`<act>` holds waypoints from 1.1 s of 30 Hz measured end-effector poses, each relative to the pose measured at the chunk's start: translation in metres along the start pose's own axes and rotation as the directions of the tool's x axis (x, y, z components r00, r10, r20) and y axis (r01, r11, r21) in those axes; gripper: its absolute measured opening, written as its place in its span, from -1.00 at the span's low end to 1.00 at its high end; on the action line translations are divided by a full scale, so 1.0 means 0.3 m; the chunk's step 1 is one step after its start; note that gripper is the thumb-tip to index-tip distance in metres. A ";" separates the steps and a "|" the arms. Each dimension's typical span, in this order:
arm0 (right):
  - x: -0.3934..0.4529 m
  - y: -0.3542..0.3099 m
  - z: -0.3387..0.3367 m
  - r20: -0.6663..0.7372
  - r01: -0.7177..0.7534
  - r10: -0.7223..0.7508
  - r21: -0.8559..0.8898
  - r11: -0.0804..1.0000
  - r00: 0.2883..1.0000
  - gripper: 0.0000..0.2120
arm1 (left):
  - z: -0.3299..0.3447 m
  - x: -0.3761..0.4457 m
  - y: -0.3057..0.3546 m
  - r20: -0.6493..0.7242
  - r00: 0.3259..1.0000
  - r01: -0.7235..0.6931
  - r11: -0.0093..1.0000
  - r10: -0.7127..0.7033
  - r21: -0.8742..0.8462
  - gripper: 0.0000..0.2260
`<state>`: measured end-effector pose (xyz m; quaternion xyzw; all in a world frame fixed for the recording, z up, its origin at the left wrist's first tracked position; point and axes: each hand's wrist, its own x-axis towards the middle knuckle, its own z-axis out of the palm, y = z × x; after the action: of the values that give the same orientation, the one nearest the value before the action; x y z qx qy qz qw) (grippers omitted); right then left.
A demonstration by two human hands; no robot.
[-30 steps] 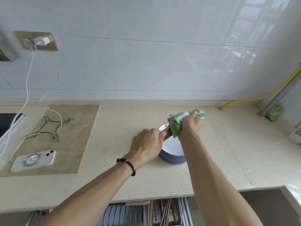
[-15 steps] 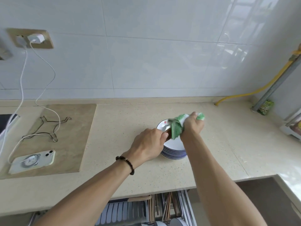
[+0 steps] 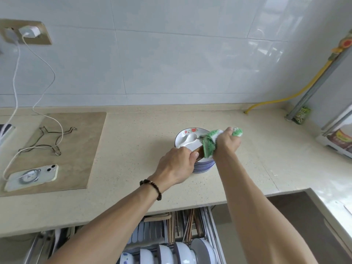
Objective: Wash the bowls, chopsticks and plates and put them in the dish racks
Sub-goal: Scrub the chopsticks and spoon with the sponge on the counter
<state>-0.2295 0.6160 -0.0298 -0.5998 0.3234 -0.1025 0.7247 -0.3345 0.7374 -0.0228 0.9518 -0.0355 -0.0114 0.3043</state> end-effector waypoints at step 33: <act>0.184 0.650 -0.922 0.064 -0.434 0.459 -0.235 0.870 0.886 -0.55 | 1.075 -0.338 -0.125 0.237 0.580 0.809 0.518 -0.779 -0.278 -0.64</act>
<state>-0.3973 0.4147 -0.2511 -0.5883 0.4193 0.1387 0.6774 -0.4472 0.5889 -0.3073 0.7889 0.3928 -0.1944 0.4308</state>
